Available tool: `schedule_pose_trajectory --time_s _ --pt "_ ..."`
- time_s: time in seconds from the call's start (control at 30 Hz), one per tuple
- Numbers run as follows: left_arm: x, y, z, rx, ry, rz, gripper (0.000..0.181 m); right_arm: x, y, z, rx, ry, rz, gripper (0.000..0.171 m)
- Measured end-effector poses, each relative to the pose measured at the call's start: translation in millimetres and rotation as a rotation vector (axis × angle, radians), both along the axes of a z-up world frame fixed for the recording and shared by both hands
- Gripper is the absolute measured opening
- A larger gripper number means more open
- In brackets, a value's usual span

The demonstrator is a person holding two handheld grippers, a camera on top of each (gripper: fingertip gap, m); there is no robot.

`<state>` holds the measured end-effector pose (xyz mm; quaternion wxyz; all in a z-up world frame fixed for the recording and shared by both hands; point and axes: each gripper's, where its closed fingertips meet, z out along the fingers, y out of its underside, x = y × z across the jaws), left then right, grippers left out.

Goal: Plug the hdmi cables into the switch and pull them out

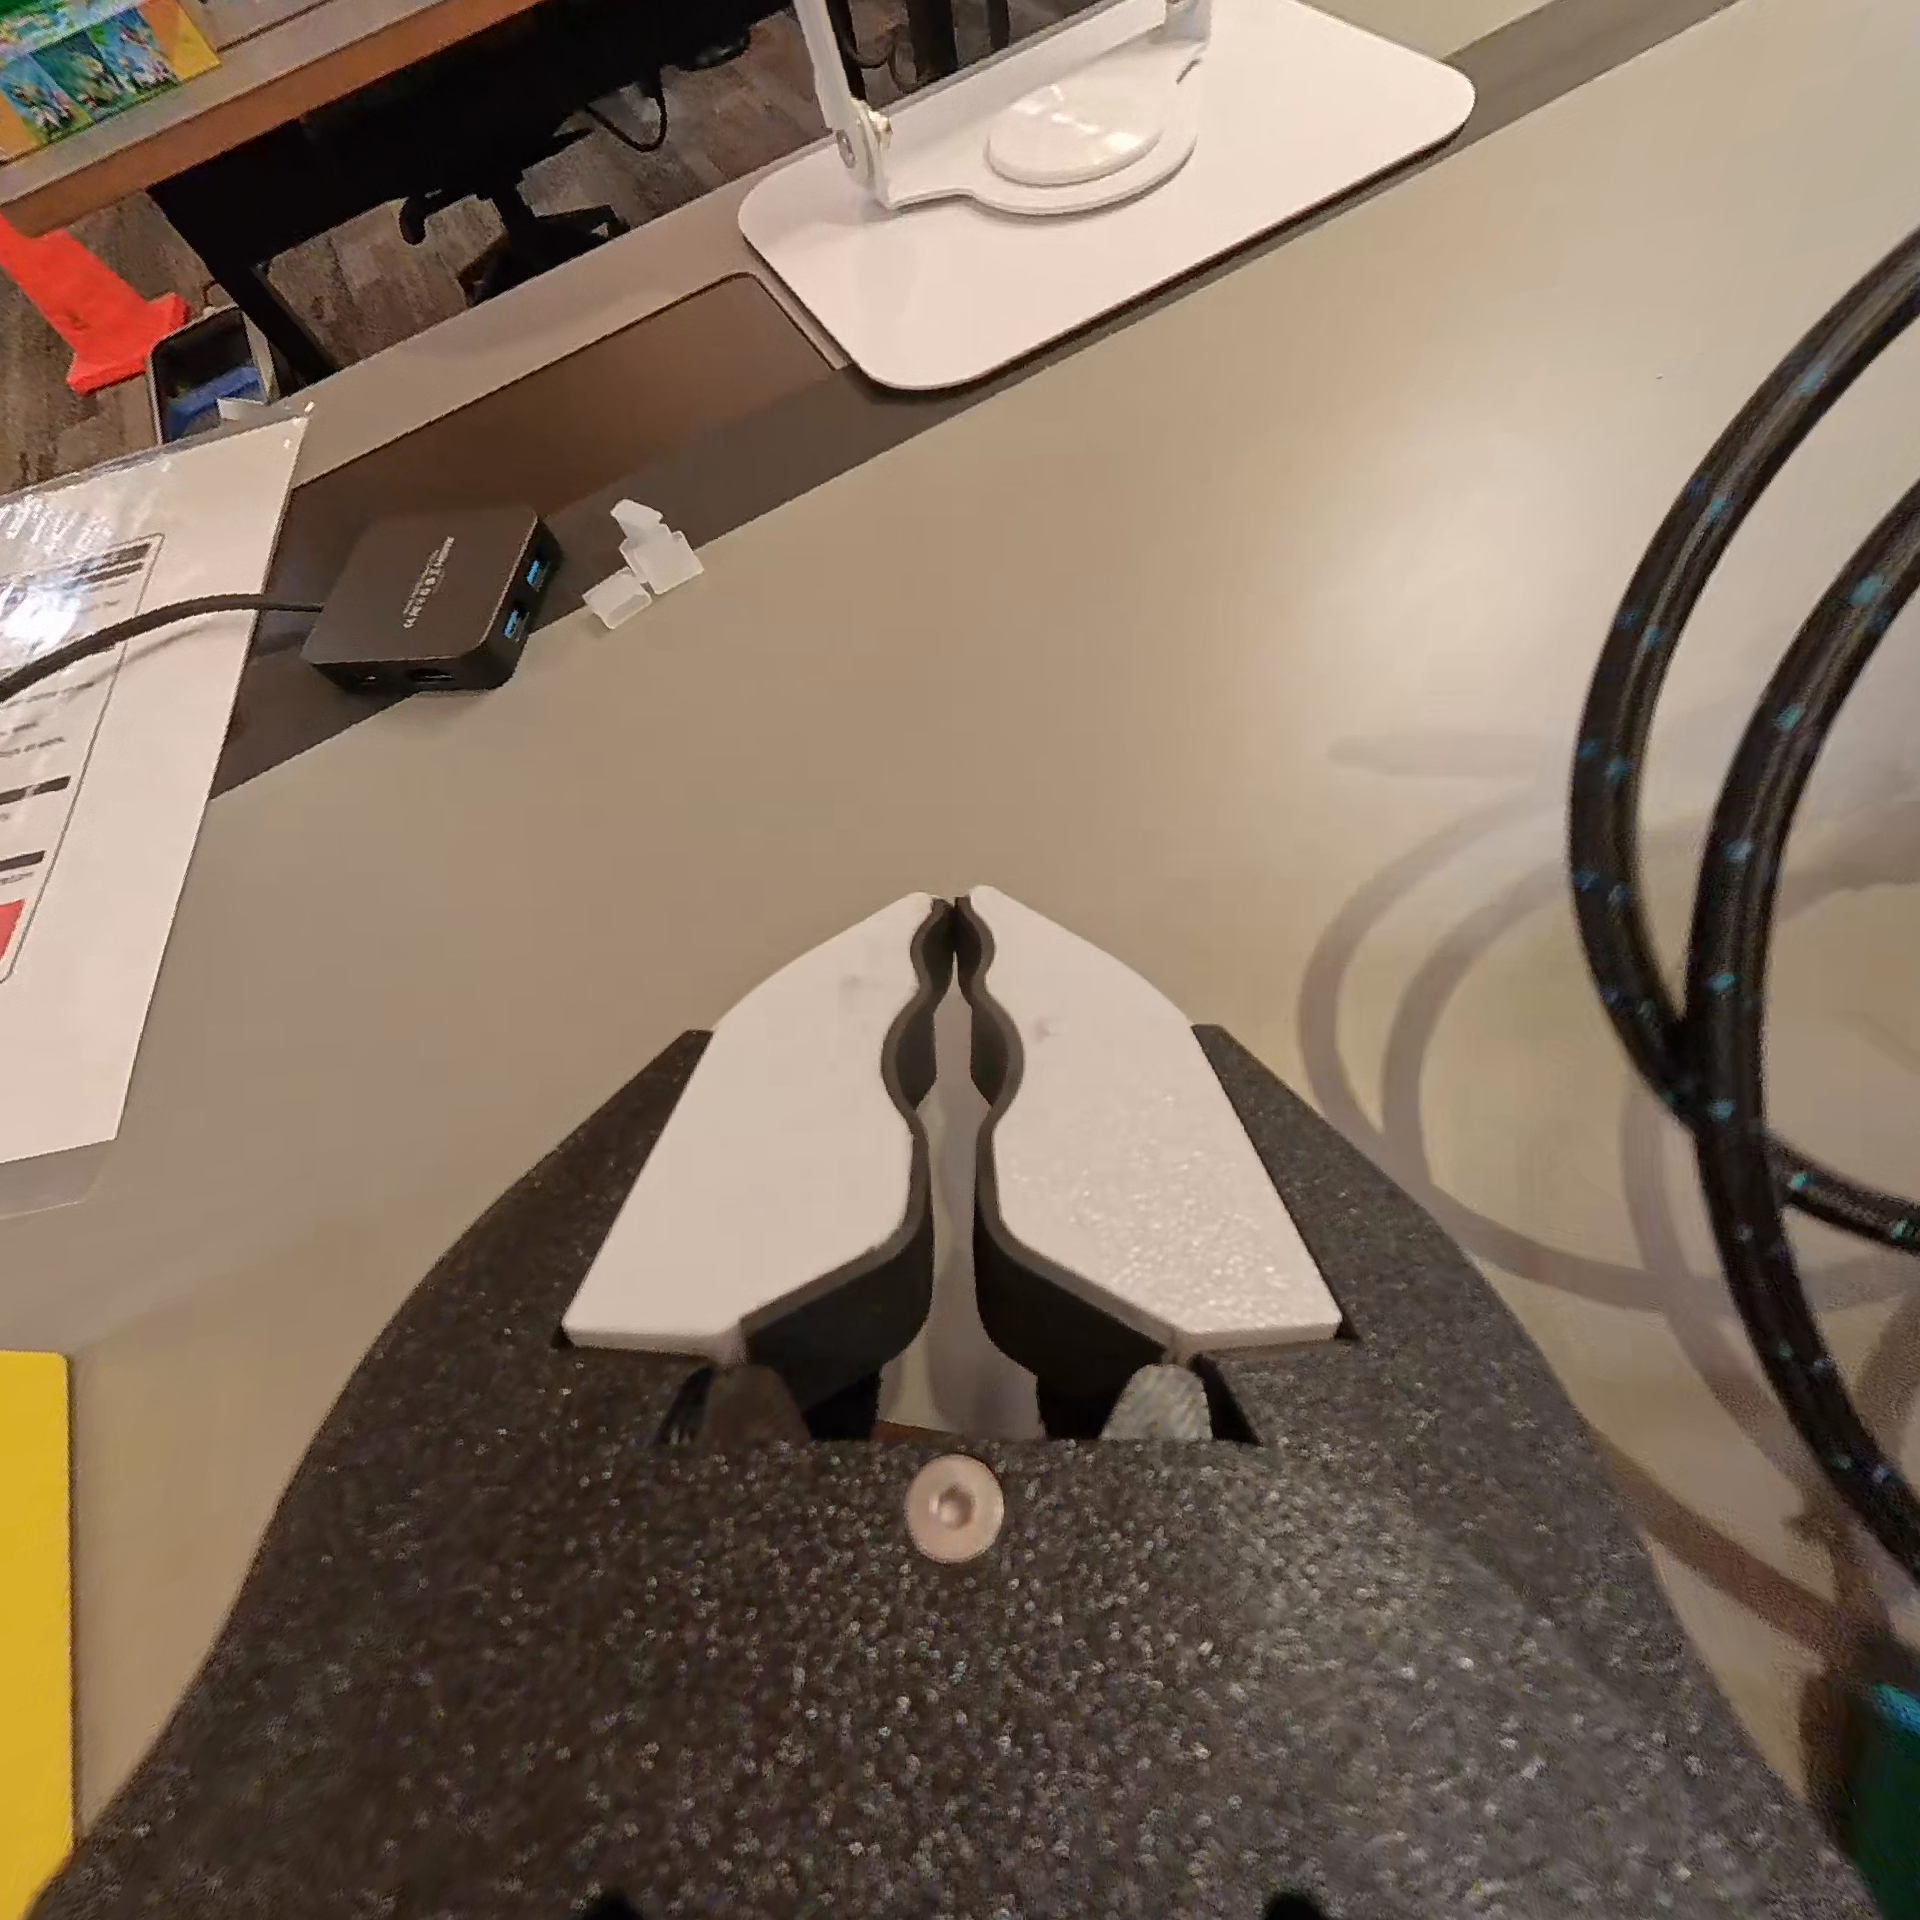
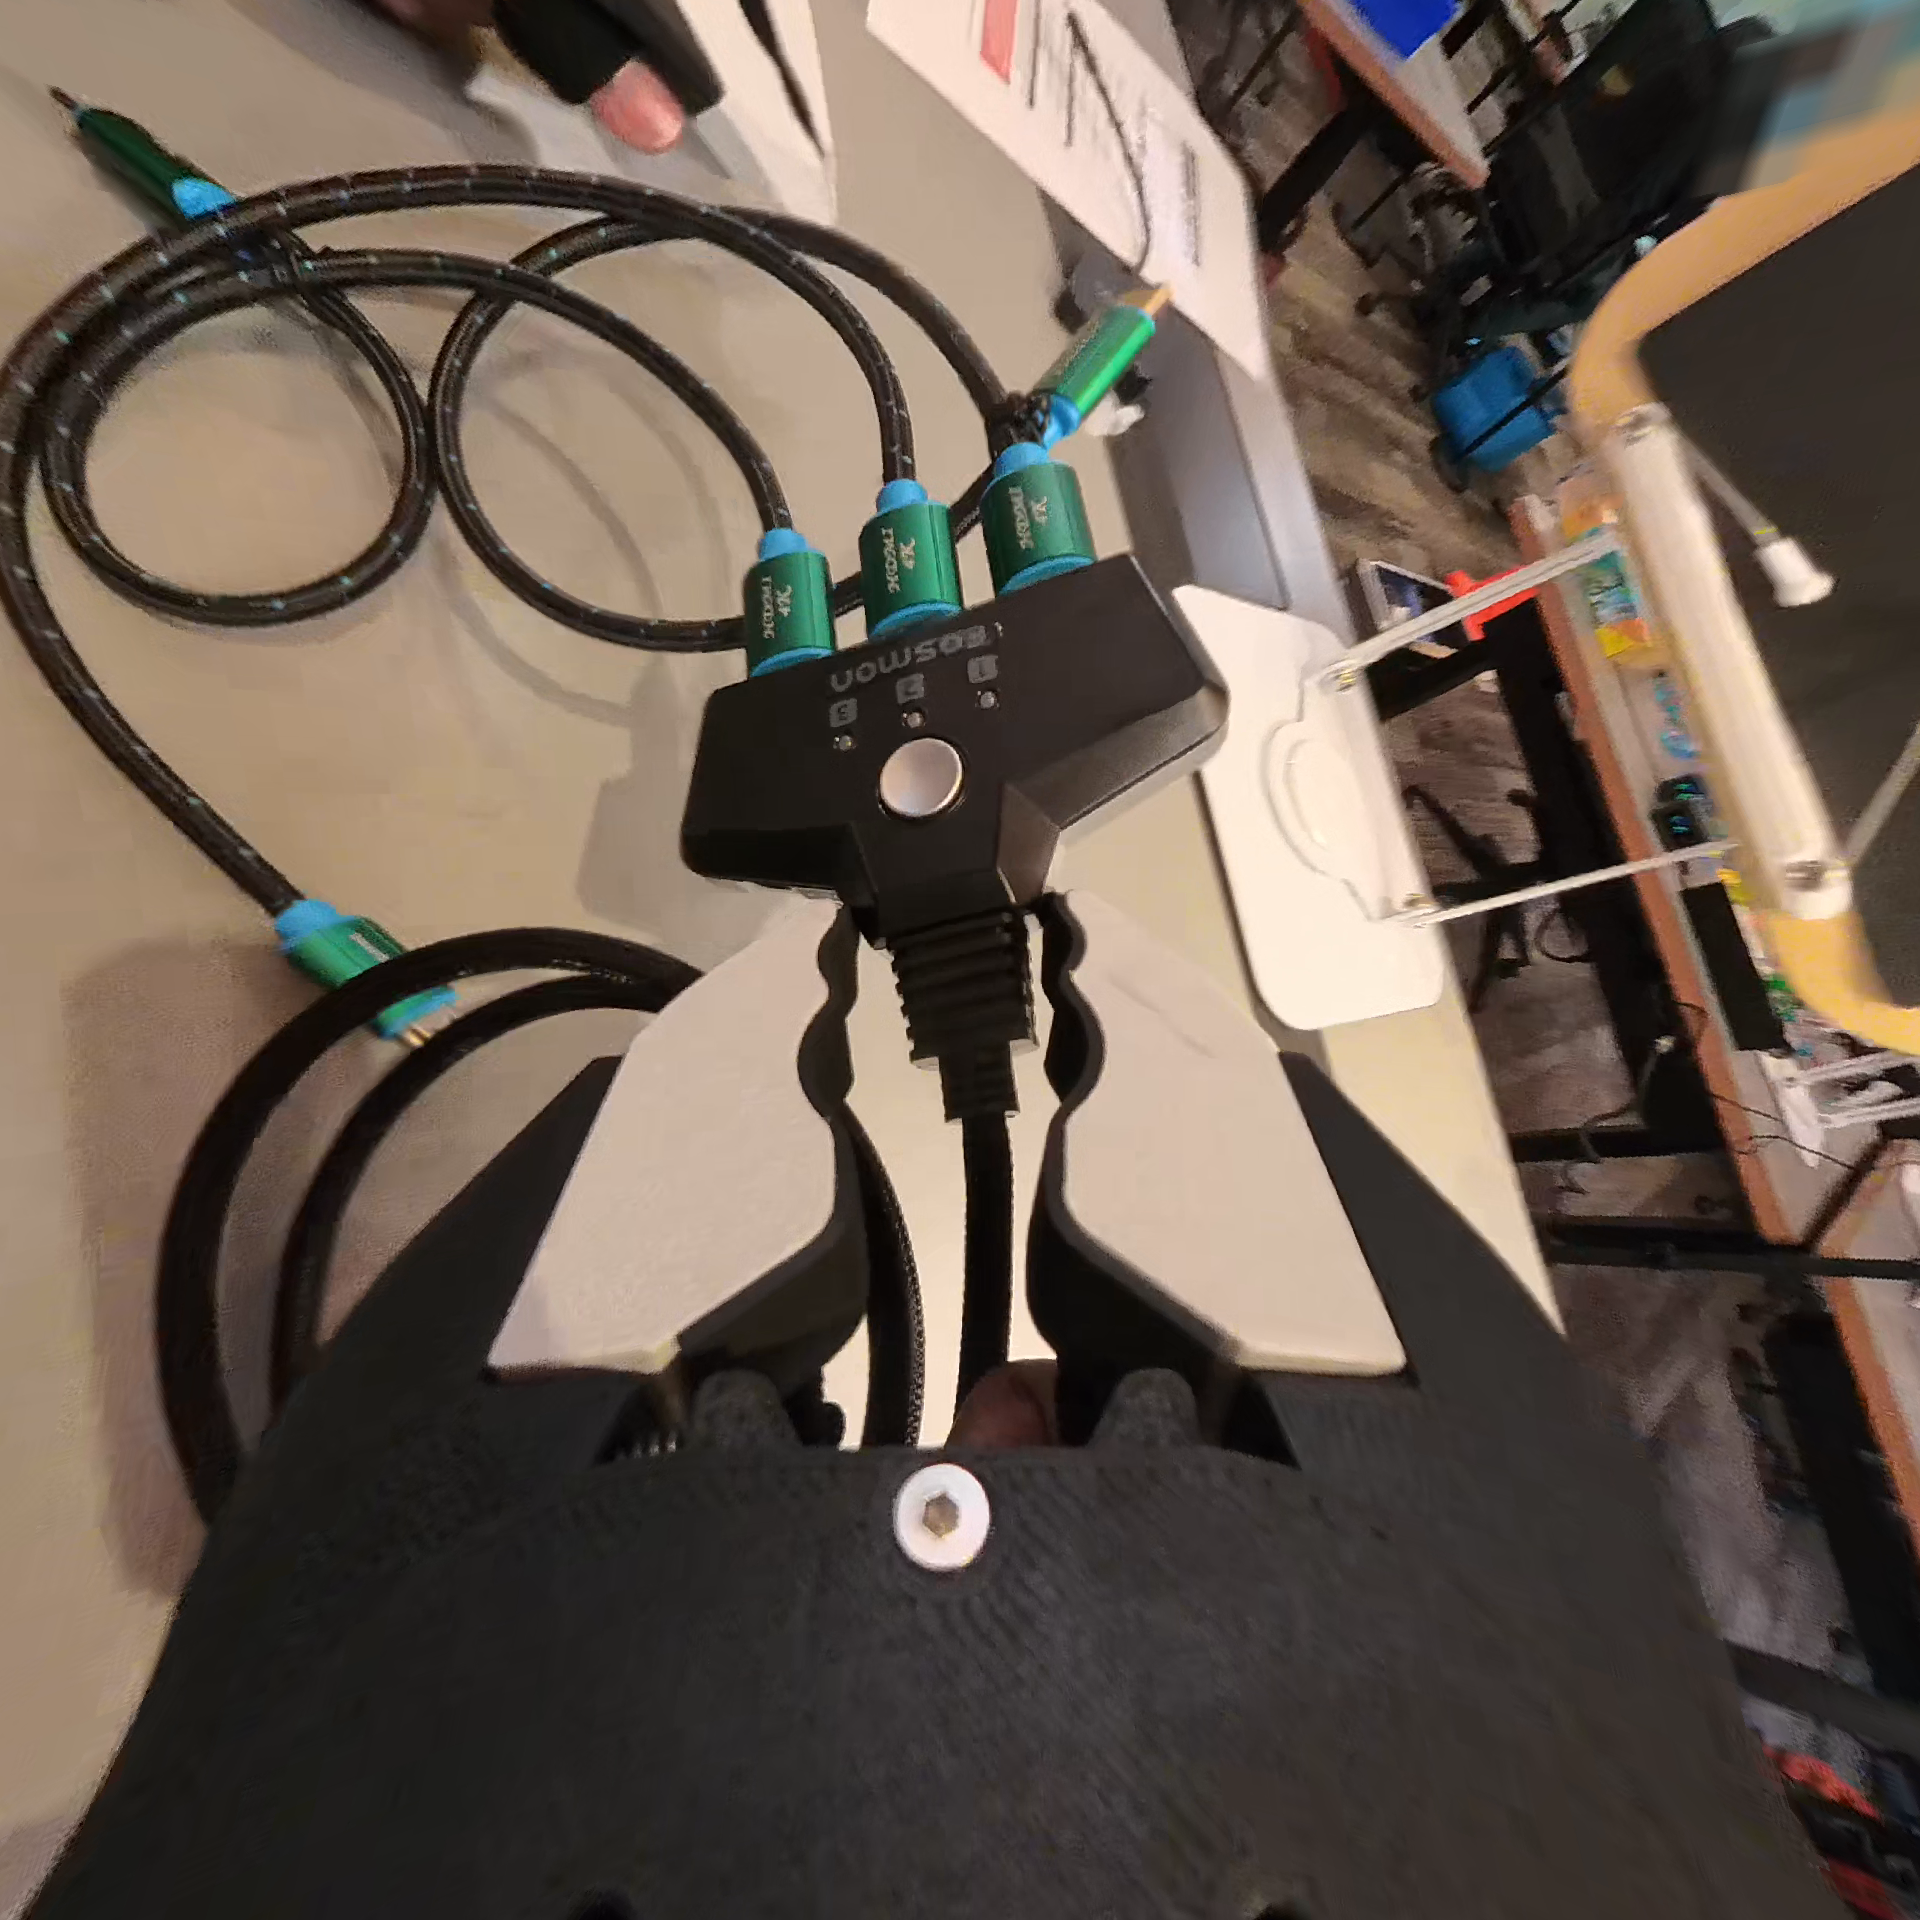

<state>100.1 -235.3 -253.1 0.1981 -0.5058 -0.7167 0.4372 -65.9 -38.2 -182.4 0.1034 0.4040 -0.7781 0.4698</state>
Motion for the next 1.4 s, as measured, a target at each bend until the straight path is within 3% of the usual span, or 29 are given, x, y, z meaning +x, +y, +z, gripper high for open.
schedule_pose_trajectory --time_s 0.03,0.4,0.57,0.73,0.87,0.97,1.23,1.4 --pt "1 -1 1 0.004 0.009 0.005 0.000 -2 1 9 -0.023 0.012 -0.012 0.035" --pt "5 -5 2 0.013 0.017 0.033 0.000 -63 37 133 -0.346 0.013 -0.312 0.034" --pt "7 -7 -1 0.014 0.000 0.046 0.001 -108 90 195 -0.507 -0.015 -0.556 0.034" --pt "8 -8 -3 0.014 -0.017 0.052 0.001 -177 163 218 -0.590 -0.021 -0.852 0.034" --pt "6 -7 -9 -0.004 -0.064 0.046 0.001 -236 215 207 -0.557 -0.014 -1.065 0.034" --pt "5 -5 -13 -0.026 -0.103 0.039 0.000 -274 234 176 -0.475 -0.072 -1.164 0.034" --pt "6 -4 -14 -0.044 -0.113 0.044 0.000 -337 232 45 -0.074 -0.312 -1.263 0.034" --pt "6 -5 -15 -0.036 -0.122 0.048 0.000 -336 228 10 0.057 -0.402 -1.218 0.033"
